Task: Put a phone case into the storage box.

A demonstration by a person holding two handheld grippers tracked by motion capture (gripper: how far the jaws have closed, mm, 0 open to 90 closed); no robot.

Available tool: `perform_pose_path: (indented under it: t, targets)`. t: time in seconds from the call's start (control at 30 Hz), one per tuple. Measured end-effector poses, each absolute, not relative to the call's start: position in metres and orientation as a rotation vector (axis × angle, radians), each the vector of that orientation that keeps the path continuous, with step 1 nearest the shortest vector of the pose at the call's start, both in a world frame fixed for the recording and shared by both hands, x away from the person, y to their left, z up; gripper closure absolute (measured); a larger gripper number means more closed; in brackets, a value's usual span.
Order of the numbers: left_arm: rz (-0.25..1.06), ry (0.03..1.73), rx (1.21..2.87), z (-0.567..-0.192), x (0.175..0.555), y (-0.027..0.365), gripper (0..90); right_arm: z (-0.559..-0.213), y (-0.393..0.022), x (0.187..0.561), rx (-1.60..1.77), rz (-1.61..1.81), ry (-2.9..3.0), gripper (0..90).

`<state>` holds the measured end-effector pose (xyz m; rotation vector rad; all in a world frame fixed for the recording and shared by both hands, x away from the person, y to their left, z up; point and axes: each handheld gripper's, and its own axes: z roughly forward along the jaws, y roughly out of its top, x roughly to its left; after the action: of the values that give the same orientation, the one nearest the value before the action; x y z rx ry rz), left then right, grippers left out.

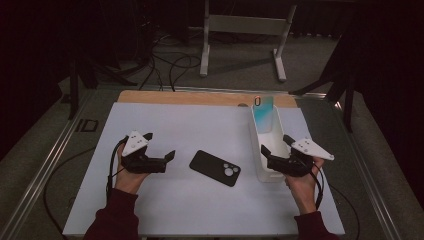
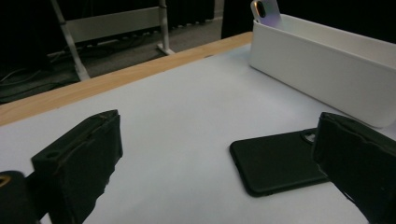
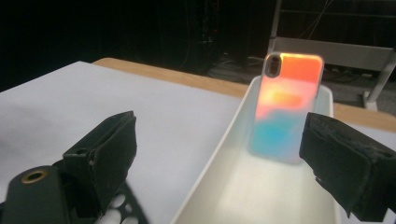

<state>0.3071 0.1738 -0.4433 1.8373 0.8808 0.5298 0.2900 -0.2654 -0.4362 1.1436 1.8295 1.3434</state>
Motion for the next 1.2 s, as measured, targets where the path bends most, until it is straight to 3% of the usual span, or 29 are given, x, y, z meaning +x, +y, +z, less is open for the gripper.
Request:
perform_pose_path:
  t: [0.23, 0.37, 0.47, 0.5, 0.57, 0.63, 0.77, 1.2]
  targets:
    - [0.552, 0.857, 1.883, -0.442, 0.319, 0.153, 17.1, -0.447, -0.272, 0.279, 1.191, 1.368, 1.822, 10.8]
    - [0.518, 0.847, 1.891, -0.445, 0.329, 0.144, 43.2, -0.447, -0.276, 0.276, 1.201, 1.371, 1.808, 10.8]
    - [0.496, 0.836, 1.902, -0.448, 0.334, 0.138, 54.6, -0.448, -0.277, 0.274, 1.205, 1.376, 1.803, 10.8]
    - [0.485, 0.836, 1.914, -0.451, 0.340, 0.132, 54.6, -0.448, -0.278, 0.274, 1.208, 1.375, 1.800, 10.9]
    - [0.460, 0.828, 1.928, -0.455, 0.346, 0.126, 66.4, -0.449, -0.279, 0.273, 1.210, 1.376, 1.798, 10.9]
    - [0.456, 0.832, 1.941, -0.459, 0.352, 0.120, 70.3, -0.449, -0.279, 0.273, 1.211, 1.375, 1.796, 10.9]
    - [0.422, 0.842, 1.967, -0.467, 0.365, 0.107, 88.7, -0.449, -0.280, 0.272, 1.216, 1.388, 1.787, 10.9]
    - [0.277, 0.863, 2.062, -0.506, 0.395, 0.070, 90.0, -0.449, -0.284, 0.270, 1.219, 1.392, 1.779, 11.0]
